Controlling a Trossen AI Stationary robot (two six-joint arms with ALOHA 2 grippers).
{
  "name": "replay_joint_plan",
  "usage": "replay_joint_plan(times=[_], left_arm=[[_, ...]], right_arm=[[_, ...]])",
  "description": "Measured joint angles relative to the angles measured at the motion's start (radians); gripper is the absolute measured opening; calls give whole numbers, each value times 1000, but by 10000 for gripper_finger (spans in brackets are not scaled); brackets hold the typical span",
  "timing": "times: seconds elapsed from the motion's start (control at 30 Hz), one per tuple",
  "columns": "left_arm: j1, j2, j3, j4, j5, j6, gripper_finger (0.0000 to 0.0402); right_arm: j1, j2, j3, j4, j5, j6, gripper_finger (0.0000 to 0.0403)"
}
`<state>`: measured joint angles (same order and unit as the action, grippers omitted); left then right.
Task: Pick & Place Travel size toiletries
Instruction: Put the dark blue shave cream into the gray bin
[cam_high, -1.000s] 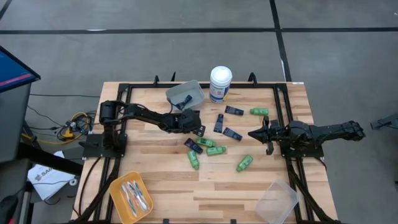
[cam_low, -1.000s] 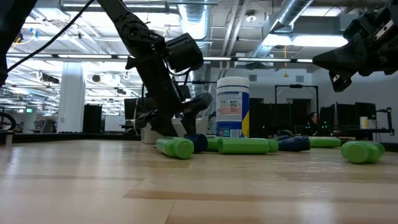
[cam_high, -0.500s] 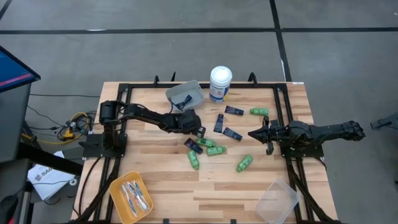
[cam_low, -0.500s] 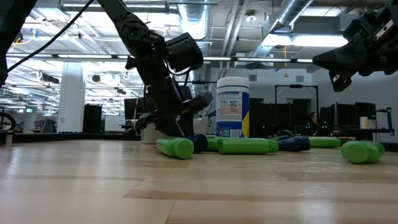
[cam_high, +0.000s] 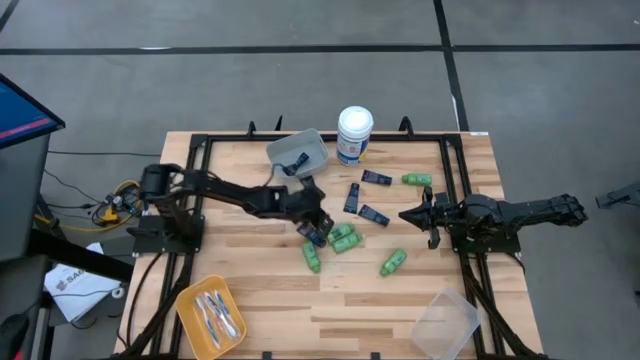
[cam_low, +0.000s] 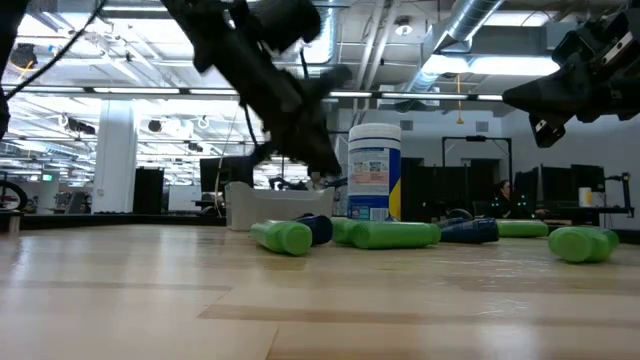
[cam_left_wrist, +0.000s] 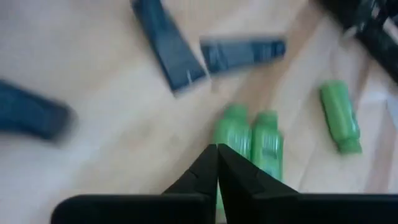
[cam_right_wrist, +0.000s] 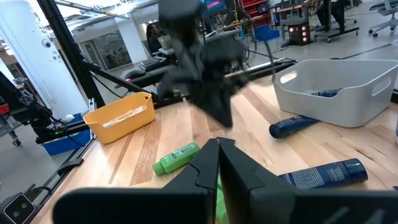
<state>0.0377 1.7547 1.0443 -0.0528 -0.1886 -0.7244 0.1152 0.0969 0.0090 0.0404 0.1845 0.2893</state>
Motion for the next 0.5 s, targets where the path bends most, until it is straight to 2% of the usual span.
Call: replay_joint_plan(times=[0.13,0.23,0.33,0.5], left_arm=[[18,-95,3,22,-163,144,21],[42,-140,2,14,-203,237,51],[66,-150,1,19,-178,360,95],[118,-113,1,13,-4,473,182]], right_arm=[[0,0,0,0,0,0,6],[-1,0,0,0,0,0,6],[0,0,0,0,0,0,6],[0,0,0,0,0,0,6]])
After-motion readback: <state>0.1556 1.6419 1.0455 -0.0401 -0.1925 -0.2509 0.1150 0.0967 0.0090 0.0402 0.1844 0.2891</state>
